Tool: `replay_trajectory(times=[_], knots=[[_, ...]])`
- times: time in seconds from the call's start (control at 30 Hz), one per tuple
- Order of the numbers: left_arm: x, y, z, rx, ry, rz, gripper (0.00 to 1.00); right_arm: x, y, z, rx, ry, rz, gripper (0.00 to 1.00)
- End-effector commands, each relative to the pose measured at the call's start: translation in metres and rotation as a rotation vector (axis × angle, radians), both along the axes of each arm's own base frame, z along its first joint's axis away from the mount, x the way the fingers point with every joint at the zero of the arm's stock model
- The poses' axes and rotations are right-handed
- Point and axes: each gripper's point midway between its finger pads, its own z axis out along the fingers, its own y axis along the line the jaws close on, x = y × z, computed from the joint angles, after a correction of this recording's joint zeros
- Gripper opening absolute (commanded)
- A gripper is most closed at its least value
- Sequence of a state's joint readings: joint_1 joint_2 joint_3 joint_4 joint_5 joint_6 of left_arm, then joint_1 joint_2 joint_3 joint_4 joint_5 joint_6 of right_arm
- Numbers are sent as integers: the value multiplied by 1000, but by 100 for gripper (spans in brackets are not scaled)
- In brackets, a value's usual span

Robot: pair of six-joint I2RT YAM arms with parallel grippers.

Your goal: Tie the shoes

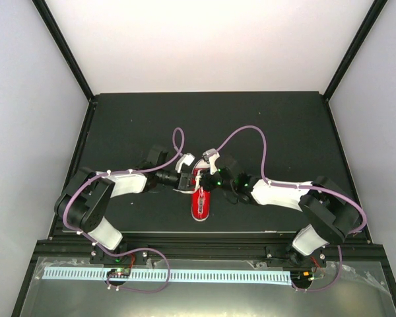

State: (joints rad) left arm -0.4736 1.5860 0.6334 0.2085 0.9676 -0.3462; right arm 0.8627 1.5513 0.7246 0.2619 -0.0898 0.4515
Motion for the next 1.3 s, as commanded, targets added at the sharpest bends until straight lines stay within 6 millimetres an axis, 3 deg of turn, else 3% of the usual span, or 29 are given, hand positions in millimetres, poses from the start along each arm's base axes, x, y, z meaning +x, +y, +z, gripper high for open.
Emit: replay_trajectory(times=[0.0, 0.4, 0.47, 0.63, 0.77, 1.0, 1.17, 1.27], knots=[[9, -5, 7, -9, -60, 3, 5, 9, 8, 21, 50, -49, -8, 2], [28, 6, 11, 69, -130, 136, 2, 7, 3, 25, 31, -71, -3, 2], [32, 9, 12, 88, -152, 160, 2, 6, 1, 27, 21, -74, 0, 8], [40, 8, 15, 94, -178, 180, 2, -1, -6, 26, -12, -72, 17, 46], [50, 5, 15, 102, -189, 187, 2, -11, -20, 19, -47, -56, 15, 66], [70, 6, 21, 135, -255, 236, 2, -30, -54, 18, -68, -55, -26, 81], [72, -2, 21, 106, -239, 206, 2, -45, -65, 23, -45, -78, 12, 90], [71, -6, 29, 67, -251, 189, 2, -39, -76, 24, -19, -67, -31, 92]])
